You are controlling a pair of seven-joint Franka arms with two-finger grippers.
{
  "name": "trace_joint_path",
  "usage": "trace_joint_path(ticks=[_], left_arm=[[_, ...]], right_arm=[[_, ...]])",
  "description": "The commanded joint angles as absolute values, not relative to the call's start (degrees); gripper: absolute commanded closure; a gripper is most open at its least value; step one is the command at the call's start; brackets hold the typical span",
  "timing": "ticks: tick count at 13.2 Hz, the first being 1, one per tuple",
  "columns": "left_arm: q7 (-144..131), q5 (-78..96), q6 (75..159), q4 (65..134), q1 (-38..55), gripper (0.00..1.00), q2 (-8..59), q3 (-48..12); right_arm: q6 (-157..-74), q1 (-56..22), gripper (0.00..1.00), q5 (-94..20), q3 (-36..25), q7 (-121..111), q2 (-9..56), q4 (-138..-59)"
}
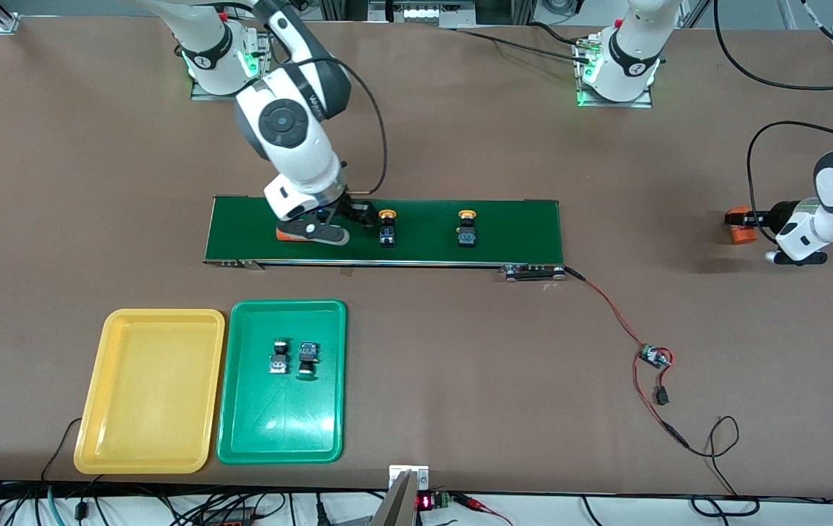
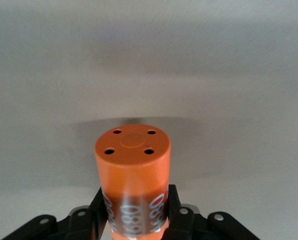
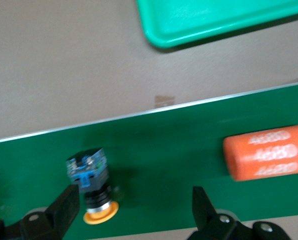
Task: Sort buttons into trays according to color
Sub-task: 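Lower the cylinder onto the belt while the right gripper reaches a yellow button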
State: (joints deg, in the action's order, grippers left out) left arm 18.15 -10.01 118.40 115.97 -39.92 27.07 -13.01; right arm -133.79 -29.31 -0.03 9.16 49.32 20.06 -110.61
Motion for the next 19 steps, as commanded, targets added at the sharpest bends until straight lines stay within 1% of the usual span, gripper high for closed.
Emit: trace_joint_path(ticks=[1,2,5,10,12,13,15,16,17,19], left_arm=[[18.54,-11.25,116.11,114.79,-33.95,1.00,21.37,-13.62],[19.50,-11.25,115.84,114.70,-30.36,1.00,19.53,-15.19],[21.44,-11.25,115.75,114.52,-23.49,1.00,15.22,-20.11],[38.89,-10.63,116.46,114.52,-16.71,1.00,14.24,-29.86],[50.30,-10.46,118.28,114.96,-14.95,0.99,14.85,-31.29],[55.58,-10.37,120.30,115.31,-13.81,0.99,15.29,-31.38],[61.15,-10.28,120.85,115.23,-11.00,1.00,16.00,-31.46],[63.96,-10.28,120.94,115.22,-9.07,1.00,16.26,-31.38],[65.55,-10.81,121.55,115.22,-7.57,1.00,16.96,-31.38],[66.01,-11.25,125.14,116.01,-5.72,1.00,18.45,-31.29]], right_arm=[[-133.86,-30.32,0.00,0.00,8.79,49.92,21.44,-108.98],[-133.94,-30.41,0.00,0.00,8.79,49.92,21.71,-108.90],[-134.47,-30.41,0.00,0.09,8.79,49.66,22.58,-108.81],[-139.48,-30.41,0.00,0.18,8.79,49.66,26.10,-108.81],[-139.75,-30.41,0.02,1.05,8.70,49.48,26.98,-108.81],[-139.66,-30.24,0.13,2.36,8.70,49.05,27.59,-108.81],[-139.48,-30.06,0.55,2.99,8.70,47.91,27.69,-108.81],[-139.48,-29.71,0.70,2.99,8.70,47.55,27.69,-108.81],[-139.31,-29.53,0.82,2.90,8.70,47.55,27.60,-108.81],[-139.04,-29.53,0.95,2.90,8.44,47.46,27.25,-108.81]])
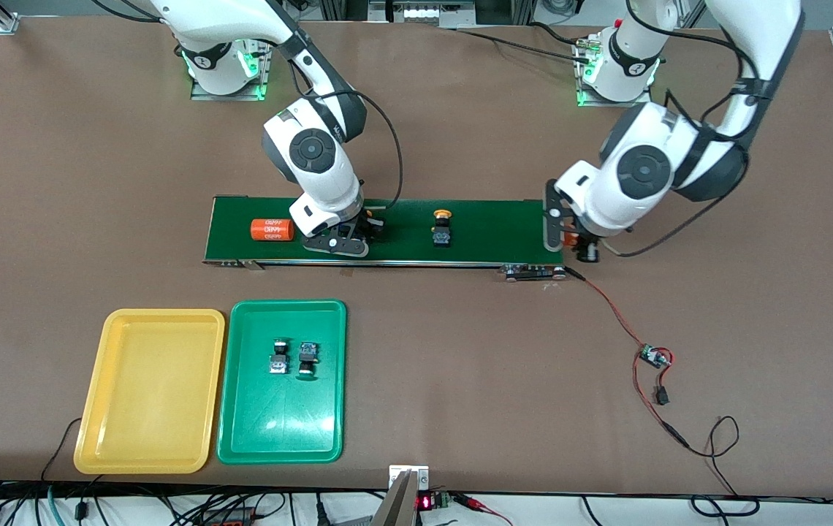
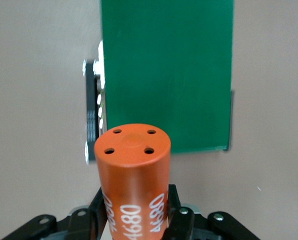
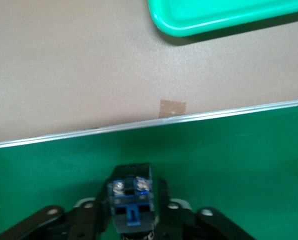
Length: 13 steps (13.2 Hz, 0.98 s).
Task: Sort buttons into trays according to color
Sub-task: 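Lower the cylinder onto the belt while the right gripper reaches a yellow button, then carry the yellow button into the yellow tray while the left gripper withdraws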
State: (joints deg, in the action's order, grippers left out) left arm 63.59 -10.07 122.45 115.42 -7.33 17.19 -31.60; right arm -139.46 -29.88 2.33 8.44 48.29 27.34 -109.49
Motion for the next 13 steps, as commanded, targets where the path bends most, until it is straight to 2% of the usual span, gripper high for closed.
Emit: trace_joint_path(ticks=[1,5,9,11,12,13], left_arm=[[65.83,-11.25,126.11,116.02,-5.10,1.00,19.24,-31.29],[64.26,-11.25,126.48,116.89,-3.34,1.00,20.39,-31.29],[60.04,-11.77,126.56,116.89,-1.32,0.99,22.59,-31.20],[57.41,-16.58,126.56,116.89,-0.53,0.96,22.76,-31.29],[55.48,-17.13,126.56,117.07,-0.35,0.81,22.85,-31.29],[53.98,-17.14,126.56,117.42,0.17,0.22,22.85,-31.29]], right_arm=[[-138.96,-29.53,0.99,2.90,8.35,47.46,27.25,-108.81],[-134.58,-27.17,1.00,2.99,8.09,43.35,24.79,-107.85],[-117.90,-19.71,1.00,2.99,8.09,29.13,24.26,-97.76],[-113.04,-14.88,1.00,2.90,8.09,22.44,24.34,-93.97],[-112.33,-12.42,1.00,2.90,8.09,19.28,24.43,-93.17],[-112.32,-9.78,1.00,2.90,8.09,15.68,24.61,-92.82]])
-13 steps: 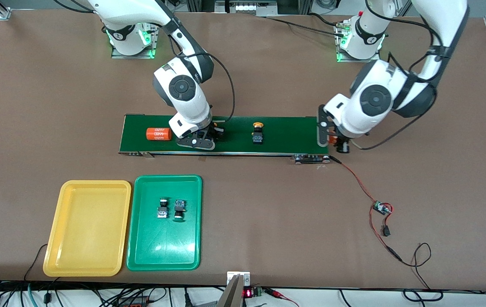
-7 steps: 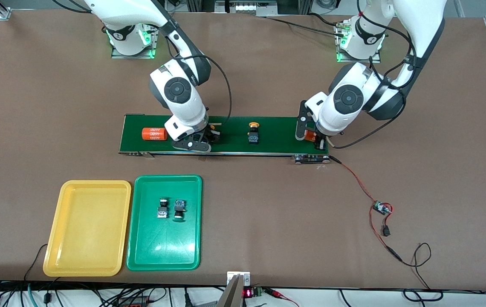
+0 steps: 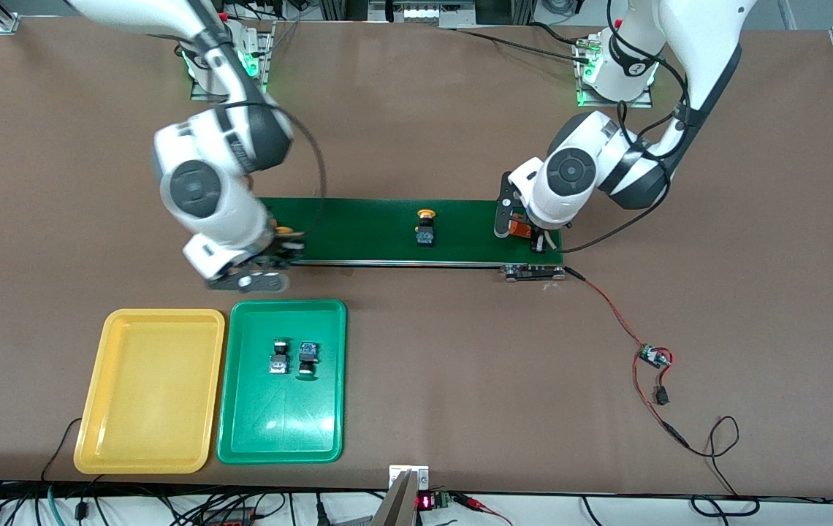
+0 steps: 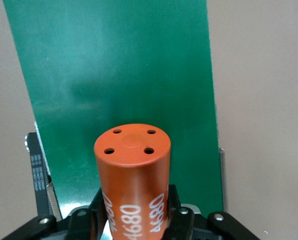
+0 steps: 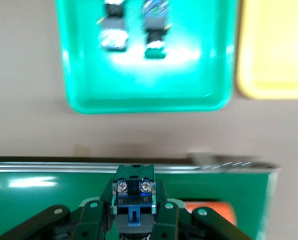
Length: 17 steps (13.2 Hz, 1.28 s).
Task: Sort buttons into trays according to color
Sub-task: 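Carry the yellow button into the yellow tray while the left gripper withdraws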
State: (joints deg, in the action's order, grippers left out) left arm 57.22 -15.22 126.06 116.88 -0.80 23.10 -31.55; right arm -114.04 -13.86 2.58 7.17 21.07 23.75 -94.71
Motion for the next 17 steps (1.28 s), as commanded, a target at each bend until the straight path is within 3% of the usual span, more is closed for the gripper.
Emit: trace_joint_path(ticks=[1,4,8,11,17], left_arm=[[53.53,-17.14,126.56,117.51,0.44,0.00,22.42,-31.29],[53.96,-16.53,126.30,116.02,0.27,0.00,19.35,-29.98],[54.05,-16.17,126.21,107.51,0.18,0.00,17.32,-19.80],[49.86,-16.00,126.21,104.87,0.09,0.00,15.29,-13.29],[16.57,-11.63,121.04,100.81,0.26,0.00,12.93,-12.66]], right_arm=[[-112.32,-6.36,1.00,2.73,8.09,11.03,24.78,-92.46],[-112.33,1.91,1.00,2.20,8.09,-2.52,28.99,-88.61],[-112.85,6.06,1.00,2.64,8.09,-7.99,36.81,-80.80],[-113.11,7.56,1.00,2.90,7.65,-8.09,41.73,-75.43],[-117.07,7.56,1.00,3.34,2.64,-10.90,51.31,-67.95]])
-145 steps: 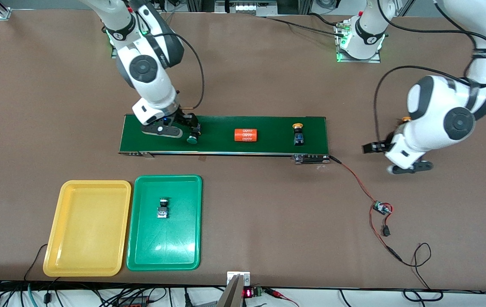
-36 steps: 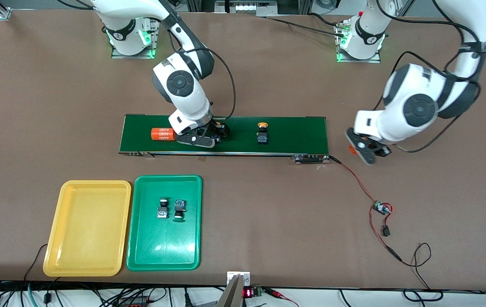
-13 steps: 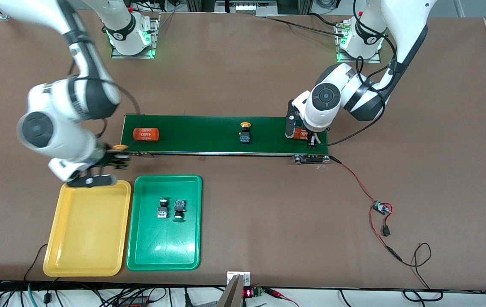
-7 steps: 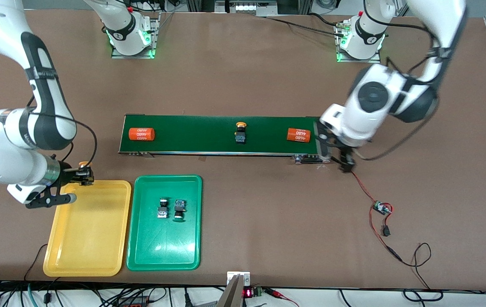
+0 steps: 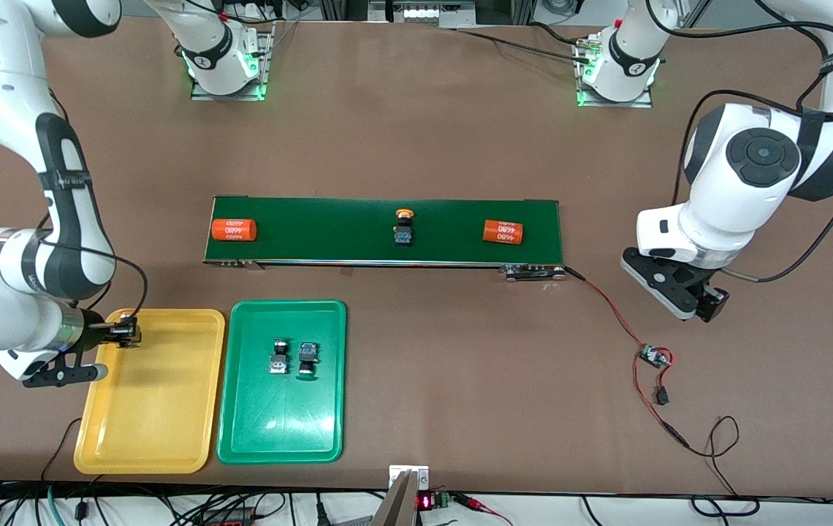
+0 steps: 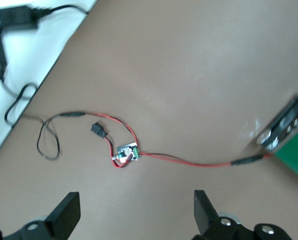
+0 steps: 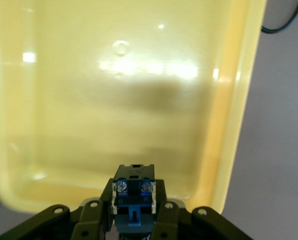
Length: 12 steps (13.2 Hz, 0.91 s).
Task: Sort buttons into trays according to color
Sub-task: 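Carry the yellow button into the yellow tray while the left gripper withdraws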
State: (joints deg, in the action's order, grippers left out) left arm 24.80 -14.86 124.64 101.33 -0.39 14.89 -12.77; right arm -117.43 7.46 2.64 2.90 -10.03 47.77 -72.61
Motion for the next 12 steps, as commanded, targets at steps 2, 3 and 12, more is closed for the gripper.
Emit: trace_joint_path(ticks=[2,3,12], left_arm=[[7.07,-3.64,118.14,100.46,-1.22,0.00,11.69,-11.17],[6.07,-1.34,116.99,99.15,-2.88,0.00,11.34,-9.25],[-6.24,1.58,88.42,80.69,-4.04,0.00,10.28,-2.64]], right_arm=[[-116.98,7.12,1.00,3.51,2.29,-10.90,51.94,-67.50],[-117.16,7.12,1.00,3.86,2.29,-10.90,52.29,-67.33],[-118.48,7.38,0.61,3.96,2.11,-10.37,55.99,-65.48]])
